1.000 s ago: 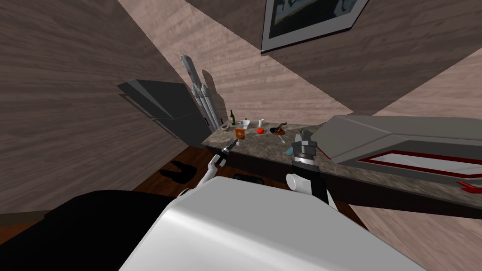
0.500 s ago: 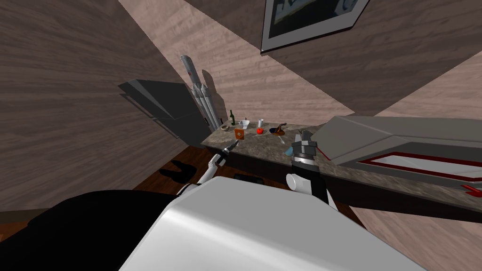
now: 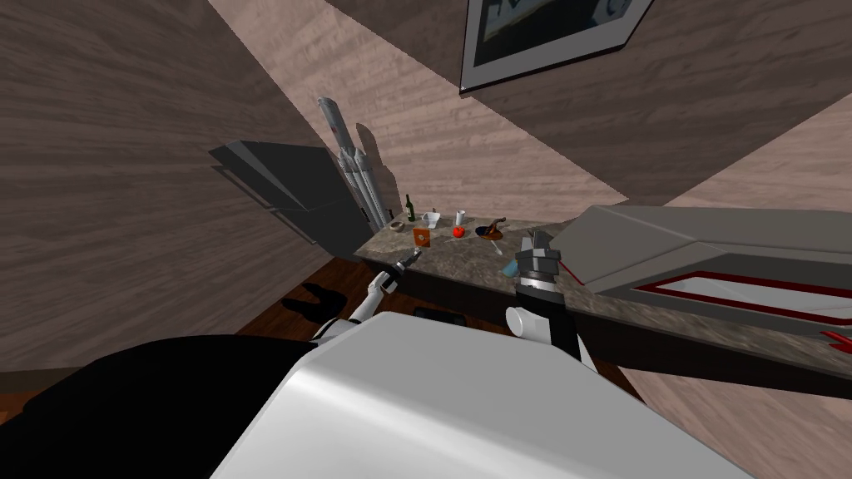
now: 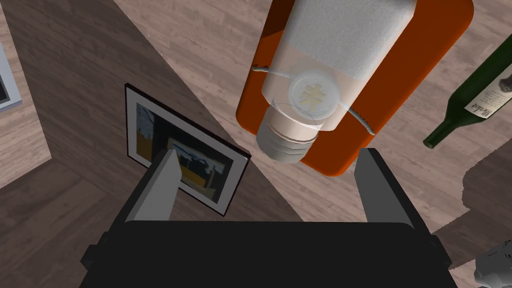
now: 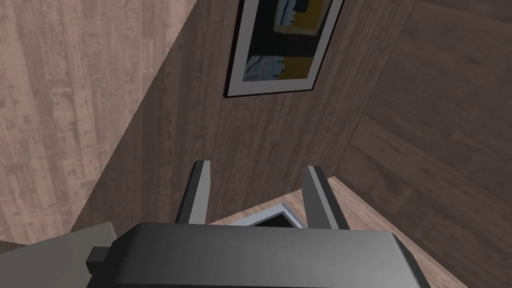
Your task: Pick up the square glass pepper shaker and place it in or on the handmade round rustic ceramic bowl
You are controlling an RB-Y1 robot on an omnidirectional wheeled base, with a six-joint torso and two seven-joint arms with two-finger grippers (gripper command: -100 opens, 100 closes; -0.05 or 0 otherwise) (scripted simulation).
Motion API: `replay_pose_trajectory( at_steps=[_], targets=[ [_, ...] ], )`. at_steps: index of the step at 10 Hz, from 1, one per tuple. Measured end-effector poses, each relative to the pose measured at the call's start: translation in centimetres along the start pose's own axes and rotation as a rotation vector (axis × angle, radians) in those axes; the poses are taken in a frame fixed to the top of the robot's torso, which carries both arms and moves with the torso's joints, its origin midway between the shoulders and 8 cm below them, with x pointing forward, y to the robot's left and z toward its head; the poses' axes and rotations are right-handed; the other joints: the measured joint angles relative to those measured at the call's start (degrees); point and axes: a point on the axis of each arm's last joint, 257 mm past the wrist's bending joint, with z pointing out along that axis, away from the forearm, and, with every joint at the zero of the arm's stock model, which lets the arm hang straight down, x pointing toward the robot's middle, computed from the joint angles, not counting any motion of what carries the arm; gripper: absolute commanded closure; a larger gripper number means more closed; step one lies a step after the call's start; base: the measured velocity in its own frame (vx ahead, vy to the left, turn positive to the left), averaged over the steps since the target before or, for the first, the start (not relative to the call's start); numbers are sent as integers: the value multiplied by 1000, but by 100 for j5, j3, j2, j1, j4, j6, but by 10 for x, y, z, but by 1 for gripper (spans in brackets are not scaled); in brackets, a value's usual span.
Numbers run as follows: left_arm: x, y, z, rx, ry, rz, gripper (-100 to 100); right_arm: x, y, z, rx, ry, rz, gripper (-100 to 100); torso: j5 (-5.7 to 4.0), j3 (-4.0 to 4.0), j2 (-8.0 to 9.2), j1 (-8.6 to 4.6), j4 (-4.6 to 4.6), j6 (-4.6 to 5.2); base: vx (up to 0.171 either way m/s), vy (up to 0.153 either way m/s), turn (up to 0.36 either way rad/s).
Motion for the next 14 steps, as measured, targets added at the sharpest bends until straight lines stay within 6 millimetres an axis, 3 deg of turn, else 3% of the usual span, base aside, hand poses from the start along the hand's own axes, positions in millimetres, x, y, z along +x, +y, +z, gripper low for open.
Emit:
replay_pose_trajectory(
  at_steps=[6,7,8,11,12,14],
  targets=[
    [23,26,-8,-8,103,82,-100,0,0,0,0,0,0,0,0,-1,-1,3,0,0,15,-28,6],
    [23,27,-8,-8,105,84,0,0,0,0,0,0,0,0,1,1,2,7,0,0,0,0,0],
    [23,27,-8,-8,105,84,-100,0,0,0,0,0,0,0,2,2,4,10,1,0,1,13,-129],
    [19,28,7,-34,94,86,-100,0,0,0,0,0,0,0,4,3,5,20,1,1,0,24,-82],
    [19,29,7,-37,95,86,100,0,0,0,0,0,0,0,4,3,5,17,1,-2,0,0,0],
    [18,29,7,-37,94,88,100,0,0,0,0,0,0,0,5,2,6,11,-2,1,0,0,0]
  ],
)
